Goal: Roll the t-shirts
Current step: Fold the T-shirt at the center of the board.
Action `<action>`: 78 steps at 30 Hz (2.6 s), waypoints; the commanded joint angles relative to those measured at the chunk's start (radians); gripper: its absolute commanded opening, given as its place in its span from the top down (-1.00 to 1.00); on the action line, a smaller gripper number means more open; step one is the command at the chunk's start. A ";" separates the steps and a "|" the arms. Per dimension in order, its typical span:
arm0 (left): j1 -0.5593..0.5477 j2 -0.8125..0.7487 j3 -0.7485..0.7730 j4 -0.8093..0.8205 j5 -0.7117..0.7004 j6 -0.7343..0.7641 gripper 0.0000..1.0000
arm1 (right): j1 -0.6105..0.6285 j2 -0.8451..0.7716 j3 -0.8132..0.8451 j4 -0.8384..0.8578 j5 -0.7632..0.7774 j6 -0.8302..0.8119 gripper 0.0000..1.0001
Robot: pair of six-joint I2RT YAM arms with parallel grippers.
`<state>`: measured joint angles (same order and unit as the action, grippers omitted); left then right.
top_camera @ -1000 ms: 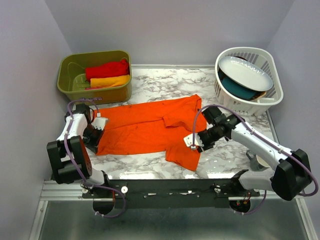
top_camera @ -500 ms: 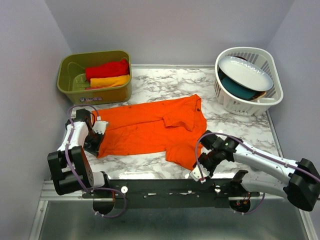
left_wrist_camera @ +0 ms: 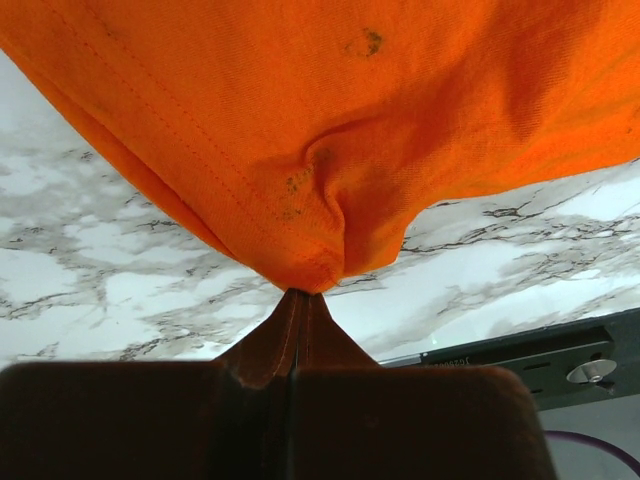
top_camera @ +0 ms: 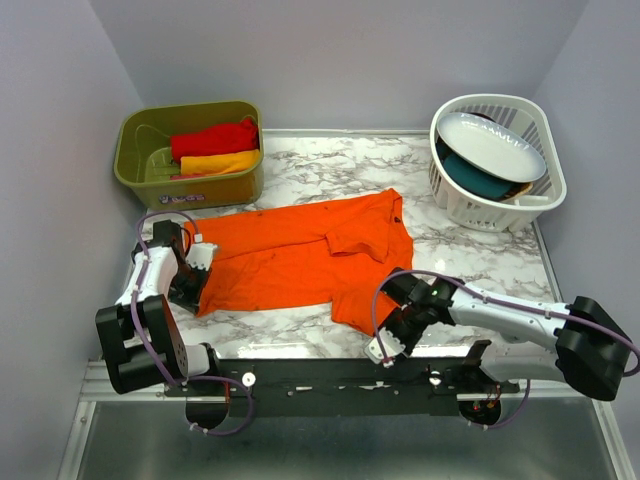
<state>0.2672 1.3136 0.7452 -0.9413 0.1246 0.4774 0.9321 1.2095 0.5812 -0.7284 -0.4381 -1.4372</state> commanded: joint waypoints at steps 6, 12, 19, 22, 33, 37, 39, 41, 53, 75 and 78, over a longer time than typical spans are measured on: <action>0.007 0.027 0.031 -0.007 0.024 0.012 0.93 | 0.066 0.111 0.046 0.041 0.097 0.133 0.75; 0.006 0.038 0.065 -0.076 0.029 0.044 0.92 | 0.066 -0.102 0.051 0.001 0.190 0.260 0.99; 0.006 0.065 0.108 -0.128 0.056 0.047 0.92 | 0.034 -0.291 0.120 -0.092 0.321 0.360 0.99; 0.006 0.078 0.131 -0.146 0.073 0.041 0.92 | 0.028 -0.292 0.166 -0.101 0.384 0.396 0.99; 0.006 0.125 0.296 -0.243 0.130 0.024 0.92 | -0.075 -0.214 0.304 0.046 0.535 0.396 0.99; 0.006 0.162 0.355 -0.255 0.130 0.018 0.92 | -0.104 -0.162 0.347 0.107 0.544 0.357 0.99; 0.006 0.171 0.379 -0.254 0.121 0.004 0.92 | -0.128 -0.127 0.380 0.124 0.542 0.340 0.99; 0.006 0.179 0.401 -0.246 0.107 -0.023 0.95 | -0.156 -0.101 0.400 0.149 0.536 0.327 0.99; 0.009 0.219 0.419 -0.191 0.026 -0.114 1.00 | -0.263 0.005 0.465 0.254 0.501 0.247 0.99; 0.038 0.280 0.488 -0.077 -0.088 -0.155 1.00 | -0.341 0.170 0.545 0.296 0.369 0.127 0.99; 0.040 0.309 0.510 -0.071 -0.085 -0.152 1.00 | -0.363 0.205 0.563 0.296 0.357 0.115 0.99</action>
<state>0.2993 1.5890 1.2156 -1.0462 0.0597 0.3275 0.6025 1.3659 1.0920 -0.4603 -0.0315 -1.2778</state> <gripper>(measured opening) 0.006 0.012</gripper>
